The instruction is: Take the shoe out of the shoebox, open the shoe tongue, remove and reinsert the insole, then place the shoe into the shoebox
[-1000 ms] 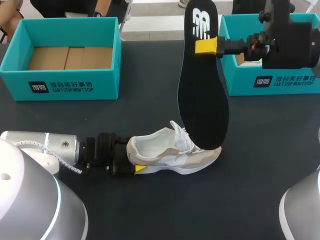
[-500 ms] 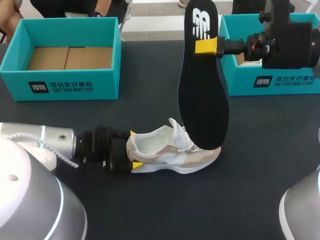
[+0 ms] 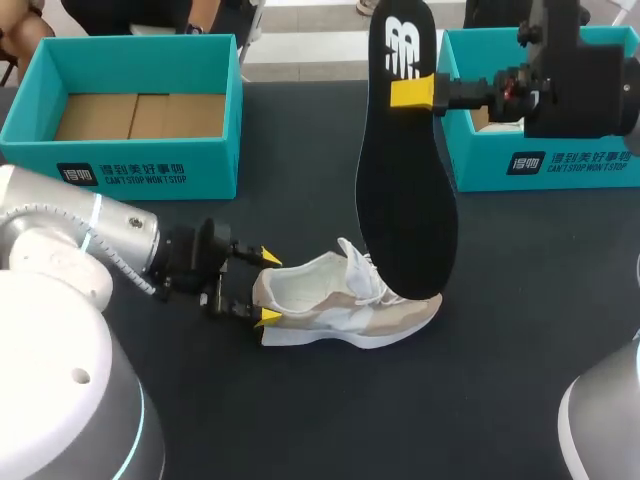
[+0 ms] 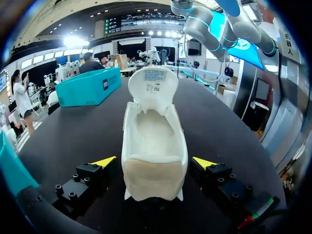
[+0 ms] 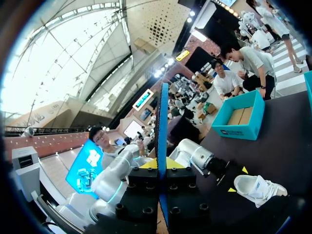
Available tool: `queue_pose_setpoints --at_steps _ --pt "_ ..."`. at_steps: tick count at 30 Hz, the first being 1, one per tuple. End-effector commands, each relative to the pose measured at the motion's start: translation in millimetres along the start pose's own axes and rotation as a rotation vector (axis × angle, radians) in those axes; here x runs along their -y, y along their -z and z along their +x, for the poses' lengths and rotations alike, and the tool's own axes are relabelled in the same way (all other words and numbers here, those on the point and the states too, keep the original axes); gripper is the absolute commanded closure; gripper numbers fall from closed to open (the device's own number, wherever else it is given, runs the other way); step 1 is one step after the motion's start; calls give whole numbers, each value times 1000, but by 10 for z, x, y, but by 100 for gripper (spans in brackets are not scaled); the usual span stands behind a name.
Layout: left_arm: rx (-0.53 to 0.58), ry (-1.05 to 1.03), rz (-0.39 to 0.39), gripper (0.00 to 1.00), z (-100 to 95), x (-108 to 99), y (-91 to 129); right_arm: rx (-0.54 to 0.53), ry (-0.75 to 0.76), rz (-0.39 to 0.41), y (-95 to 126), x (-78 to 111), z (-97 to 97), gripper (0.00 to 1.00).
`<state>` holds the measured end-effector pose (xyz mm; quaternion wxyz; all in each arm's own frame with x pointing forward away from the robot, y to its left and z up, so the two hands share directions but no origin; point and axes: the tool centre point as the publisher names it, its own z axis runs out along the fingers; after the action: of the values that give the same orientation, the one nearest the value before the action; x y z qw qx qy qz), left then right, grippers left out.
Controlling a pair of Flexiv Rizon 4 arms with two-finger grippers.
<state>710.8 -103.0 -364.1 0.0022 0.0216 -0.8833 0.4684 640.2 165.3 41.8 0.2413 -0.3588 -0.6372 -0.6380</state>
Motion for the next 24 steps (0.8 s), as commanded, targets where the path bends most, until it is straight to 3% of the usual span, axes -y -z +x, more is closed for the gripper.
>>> queue_pose_setpoints --at_steps 1,10,17,18,24 --pt "-1 1 -23 0 0 8 -18 0 -1 1 -41 -15 -10 100" --pt "-17 -6 -33 0 34 97 35 0 -1 1 -41 -15 -10 100" --pt "-13 30 -135 0 -6 153 143 0 -1 1 -41 -15 -10 100" --pt "13 52 -199 0 -34 188 159 0 -1 1 -41 -15 -10 100" --pt "15 67 -321 0 -15 291 180 0 -1 1 -41 -15 -10 100"
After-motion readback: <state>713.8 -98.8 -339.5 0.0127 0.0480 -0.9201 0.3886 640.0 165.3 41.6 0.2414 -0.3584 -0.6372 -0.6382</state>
